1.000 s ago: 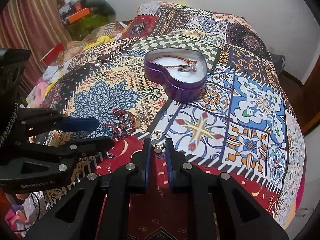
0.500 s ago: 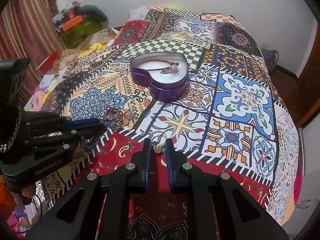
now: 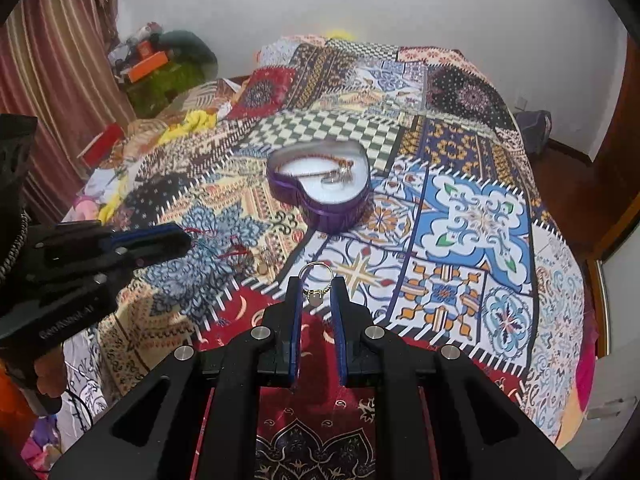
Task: Organize jewelry
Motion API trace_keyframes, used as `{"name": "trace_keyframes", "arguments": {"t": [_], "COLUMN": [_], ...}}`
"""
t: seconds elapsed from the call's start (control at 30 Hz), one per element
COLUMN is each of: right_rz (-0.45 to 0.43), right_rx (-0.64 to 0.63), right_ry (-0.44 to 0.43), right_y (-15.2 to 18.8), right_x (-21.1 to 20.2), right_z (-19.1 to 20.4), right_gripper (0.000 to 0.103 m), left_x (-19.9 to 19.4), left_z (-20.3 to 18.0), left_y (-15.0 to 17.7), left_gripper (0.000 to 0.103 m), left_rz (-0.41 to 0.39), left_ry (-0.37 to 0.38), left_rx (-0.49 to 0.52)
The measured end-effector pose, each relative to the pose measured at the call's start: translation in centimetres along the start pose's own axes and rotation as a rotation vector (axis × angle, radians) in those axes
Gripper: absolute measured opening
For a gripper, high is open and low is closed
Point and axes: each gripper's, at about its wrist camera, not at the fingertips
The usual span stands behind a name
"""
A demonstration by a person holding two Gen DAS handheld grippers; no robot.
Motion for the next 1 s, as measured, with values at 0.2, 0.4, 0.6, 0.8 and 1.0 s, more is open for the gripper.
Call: {"name": "trace_keyframes", "arguments": {"t": [0.2, 0.4, 0.6, 0.8, 1.0], "right_rz": [-0.041, -0.078, -0.106, -0.120, -0.127], "right_rx": [0.009, 0.017, 0.019, 0.019, 0.022], "right_ry": [-0.003, -0.001, 0.000, -0.004, -0.010], "right_y": [-0.8, -1.8, -2.8, -3.6, -4.3], "right_x": [-1.1, -1.9, -2.1, -1.8, -1.2], "right_z": [0.0, -0.2, -0.5, -0.7, -0.9], "right_gripper": [0.012, 0.012, 0.012, 0.012, 0.012], "left_x": [-1.9, -3.2, -3.6, -3.5, -2.9], "left_z": [-0.1, -0.1, -0.1, -0.2, -0.3], "left_y": [-1.5, -3.0, -4.5, -5.9, -7.2], "left_gripper": [0.006, 0.006, 0.006, 0.006, 0.006], "left_rz": [-0.063, -0.116, -0.157, -0.187, -0.198], "left_ry": [-0.002, 0.006, 0.013, 0.032, 0.048], "left_rx": [0.003, 0.004, 0.010, 0.011, 0.022]}}
Point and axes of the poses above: each gripper's, at about its wrist camera, not at the fingertips, and x roughly the way its jaws point, z to its left, y to its underside, and after that the axes turned 3 degrees about y, right-handed
